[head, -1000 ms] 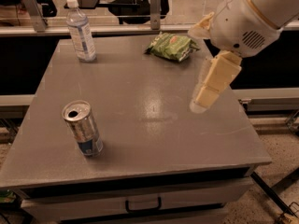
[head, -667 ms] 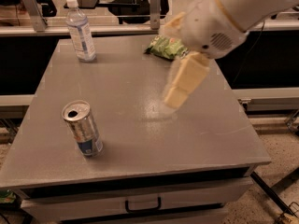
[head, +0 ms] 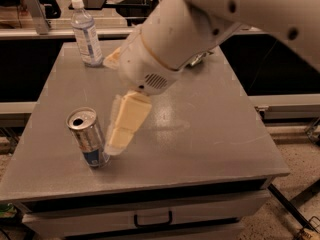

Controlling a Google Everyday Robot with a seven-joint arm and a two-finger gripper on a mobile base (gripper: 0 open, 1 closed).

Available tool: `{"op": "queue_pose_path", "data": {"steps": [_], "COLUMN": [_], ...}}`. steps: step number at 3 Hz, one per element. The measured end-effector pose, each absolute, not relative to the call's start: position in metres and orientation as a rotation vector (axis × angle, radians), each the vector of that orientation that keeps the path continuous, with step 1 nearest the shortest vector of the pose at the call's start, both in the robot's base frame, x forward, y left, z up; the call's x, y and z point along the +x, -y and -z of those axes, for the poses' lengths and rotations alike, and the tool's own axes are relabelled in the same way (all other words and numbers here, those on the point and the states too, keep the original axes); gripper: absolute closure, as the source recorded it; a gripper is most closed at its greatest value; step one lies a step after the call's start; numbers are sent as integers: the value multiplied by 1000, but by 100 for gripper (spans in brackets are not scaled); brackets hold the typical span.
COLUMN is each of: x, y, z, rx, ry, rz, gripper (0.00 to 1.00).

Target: Pick redbull can

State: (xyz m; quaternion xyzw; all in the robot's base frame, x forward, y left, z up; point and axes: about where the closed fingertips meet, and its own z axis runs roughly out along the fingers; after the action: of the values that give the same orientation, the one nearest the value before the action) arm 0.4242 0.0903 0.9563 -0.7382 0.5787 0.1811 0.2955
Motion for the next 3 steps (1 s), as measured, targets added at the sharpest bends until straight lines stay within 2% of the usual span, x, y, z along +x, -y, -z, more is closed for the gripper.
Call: {"op": "queue_pose_path", "data": {"steps": [2,3], "x": [409,405], "y": [-133,-141], "z": [-927,-918], "rx": [-2050,-2083], "ry": [-1483,-1471], "rz": [-559,-601], "gripper": [0,15]}}
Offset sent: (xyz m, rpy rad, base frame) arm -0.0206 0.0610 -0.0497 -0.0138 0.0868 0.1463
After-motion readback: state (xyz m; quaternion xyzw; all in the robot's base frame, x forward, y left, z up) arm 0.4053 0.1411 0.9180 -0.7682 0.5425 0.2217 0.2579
